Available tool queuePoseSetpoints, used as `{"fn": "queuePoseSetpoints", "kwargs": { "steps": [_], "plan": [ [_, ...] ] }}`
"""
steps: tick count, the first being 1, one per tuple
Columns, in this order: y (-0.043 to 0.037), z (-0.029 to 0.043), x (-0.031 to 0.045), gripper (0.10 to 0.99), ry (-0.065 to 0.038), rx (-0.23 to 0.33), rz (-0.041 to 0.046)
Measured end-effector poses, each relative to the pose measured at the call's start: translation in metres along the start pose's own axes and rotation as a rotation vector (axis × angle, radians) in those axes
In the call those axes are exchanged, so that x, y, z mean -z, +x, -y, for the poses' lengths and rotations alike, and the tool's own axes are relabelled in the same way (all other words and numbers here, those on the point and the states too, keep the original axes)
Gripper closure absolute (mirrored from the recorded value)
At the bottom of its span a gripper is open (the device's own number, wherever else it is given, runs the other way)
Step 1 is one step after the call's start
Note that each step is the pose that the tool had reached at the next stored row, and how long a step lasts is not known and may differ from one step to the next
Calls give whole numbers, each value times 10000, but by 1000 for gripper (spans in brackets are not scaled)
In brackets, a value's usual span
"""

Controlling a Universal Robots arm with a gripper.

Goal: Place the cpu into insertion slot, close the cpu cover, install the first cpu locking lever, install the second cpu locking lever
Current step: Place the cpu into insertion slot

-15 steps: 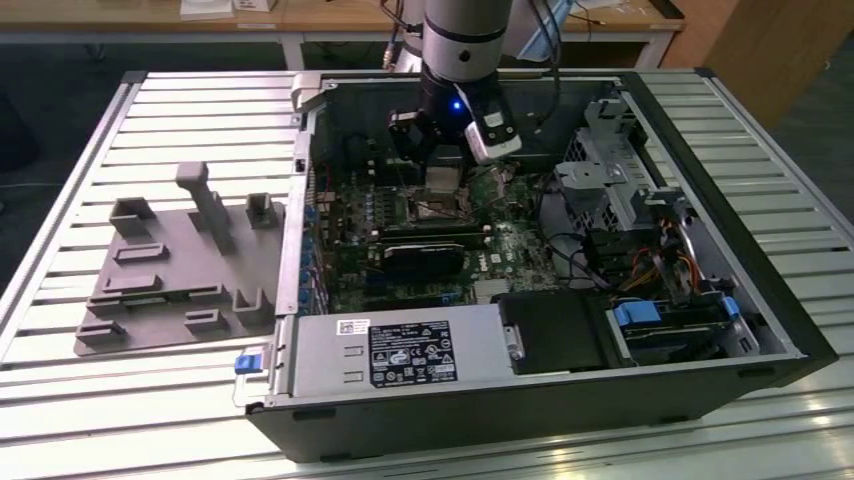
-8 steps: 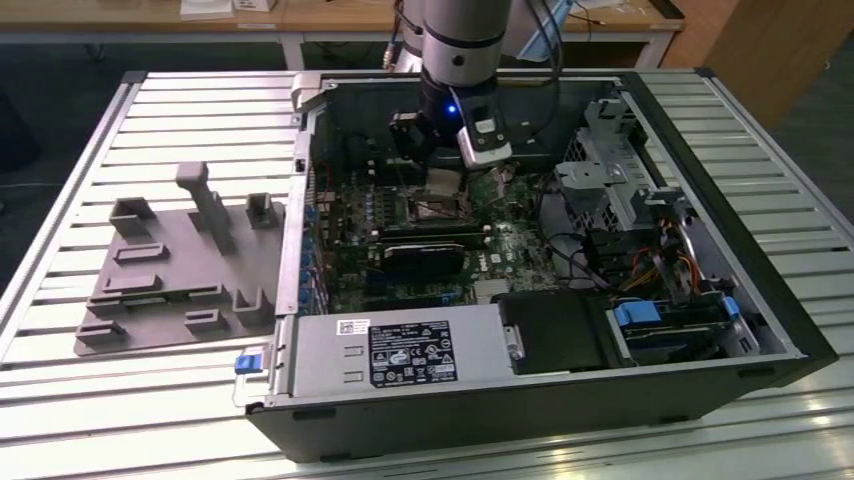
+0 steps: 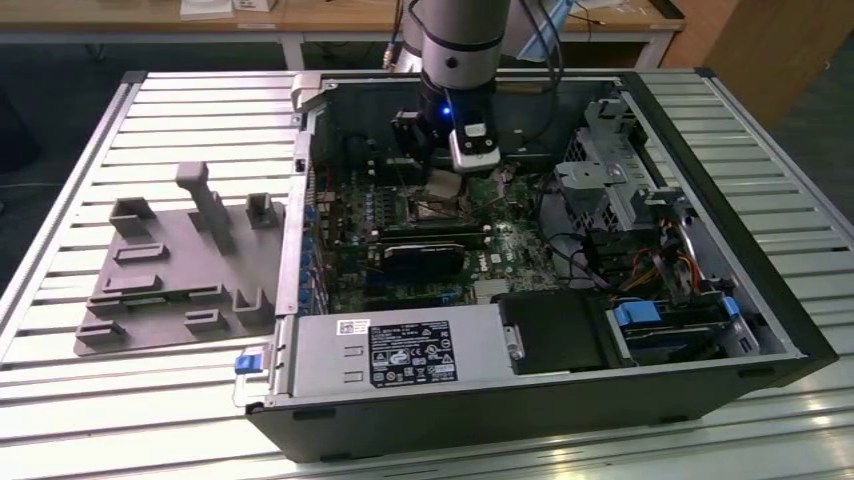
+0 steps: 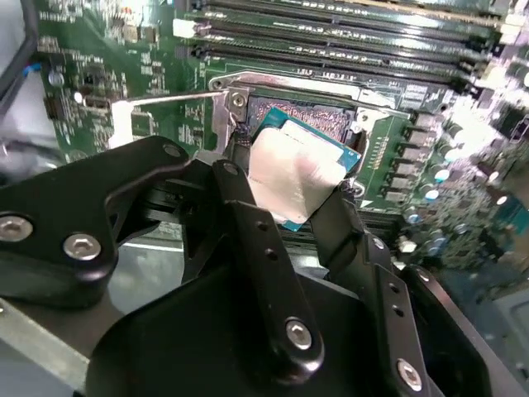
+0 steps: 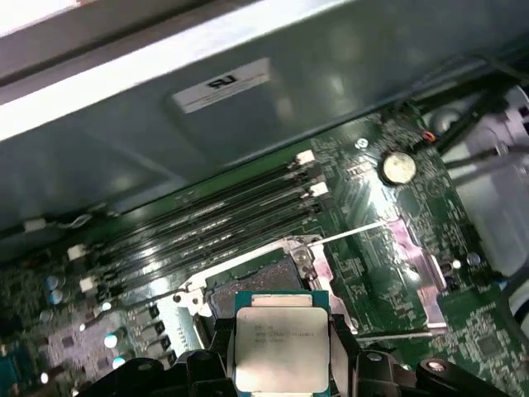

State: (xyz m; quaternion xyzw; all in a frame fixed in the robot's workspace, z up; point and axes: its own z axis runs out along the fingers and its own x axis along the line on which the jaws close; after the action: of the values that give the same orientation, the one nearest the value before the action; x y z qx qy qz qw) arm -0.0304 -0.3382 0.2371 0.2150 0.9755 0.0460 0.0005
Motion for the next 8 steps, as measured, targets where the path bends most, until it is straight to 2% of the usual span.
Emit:
{"fn": "queuePoseSetpoints", "kwargs": {
  "steps": [8],
  "plan": [
    [-1,3,-28,545,-28,-1447,131]
  ]
}}
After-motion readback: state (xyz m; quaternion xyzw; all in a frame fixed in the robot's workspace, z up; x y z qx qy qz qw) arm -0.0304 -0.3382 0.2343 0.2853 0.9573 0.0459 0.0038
